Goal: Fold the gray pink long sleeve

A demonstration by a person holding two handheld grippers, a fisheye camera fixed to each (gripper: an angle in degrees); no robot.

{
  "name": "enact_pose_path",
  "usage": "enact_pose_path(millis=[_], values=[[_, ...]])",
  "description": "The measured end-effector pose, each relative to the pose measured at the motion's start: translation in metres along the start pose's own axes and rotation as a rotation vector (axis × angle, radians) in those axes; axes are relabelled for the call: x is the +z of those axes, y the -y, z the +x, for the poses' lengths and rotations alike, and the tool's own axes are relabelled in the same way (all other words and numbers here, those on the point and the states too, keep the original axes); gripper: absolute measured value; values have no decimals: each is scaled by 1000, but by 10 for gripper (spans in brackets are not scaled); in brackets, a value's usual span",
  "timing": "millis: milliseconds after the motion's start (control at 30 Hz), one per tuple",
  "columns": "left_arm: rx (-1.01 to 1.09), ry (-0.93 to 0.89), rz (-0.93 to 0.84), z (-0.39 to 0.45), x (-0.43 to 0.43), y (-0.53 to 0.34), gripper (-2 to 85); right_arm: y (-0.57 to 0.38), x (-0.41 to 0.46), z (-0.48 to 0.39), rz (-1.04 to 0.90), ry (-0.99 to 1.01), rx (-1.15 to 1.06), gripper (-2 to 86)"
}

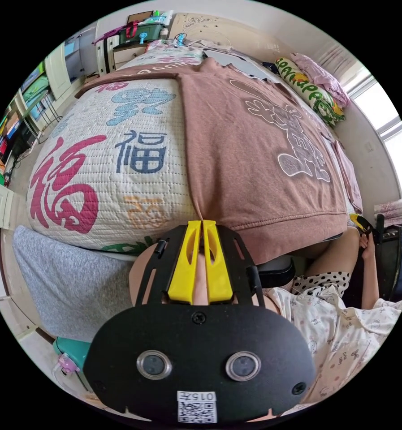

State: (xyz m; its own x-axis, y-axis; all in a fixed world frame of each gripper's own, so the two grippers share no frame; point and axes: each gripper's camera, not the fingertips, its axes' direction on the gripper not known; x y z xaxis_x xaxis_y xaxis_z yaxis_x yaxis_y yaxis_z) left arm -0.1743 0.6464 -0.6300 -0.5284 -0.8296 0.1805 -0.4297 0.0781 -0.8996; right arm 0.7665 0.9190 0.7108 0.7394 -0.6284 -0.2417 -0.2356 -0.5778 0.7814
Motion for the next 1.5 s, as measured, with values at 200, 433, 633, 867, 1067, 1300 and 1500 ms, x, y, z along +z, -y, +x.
enact_pose_path(millis=[200, 433, 633, 867, 1067, 1300, 1500], values=[[2, 5, -14, -2, -2, 11, -5, 4, 56, -6, -146, -93, -48, 63], [6, 16, -16, -6, -8, 18, -5, -24, 99, 2, -165, -187, -50, -1], [3, 6, -32, -15, -11, 26, -5, -54, 135, 16, -174, -180, -35, -5], [-7, -12, -39, -26, -18, 27, -5, -103, 177, 33, -177, -160, -22, -5], [-4, -9, -26, -32, -28, 17, -5, -187, 155, 57, 73, 62, 100, -5], [-4, -10, -36, -37, -37, 11, -5, -292, 106, -45, 508, 142, -81, -5], [-15, -25, -12, -41, -53, -9, -5, -377, 40, -199, 1028, 300, -335, -5]])
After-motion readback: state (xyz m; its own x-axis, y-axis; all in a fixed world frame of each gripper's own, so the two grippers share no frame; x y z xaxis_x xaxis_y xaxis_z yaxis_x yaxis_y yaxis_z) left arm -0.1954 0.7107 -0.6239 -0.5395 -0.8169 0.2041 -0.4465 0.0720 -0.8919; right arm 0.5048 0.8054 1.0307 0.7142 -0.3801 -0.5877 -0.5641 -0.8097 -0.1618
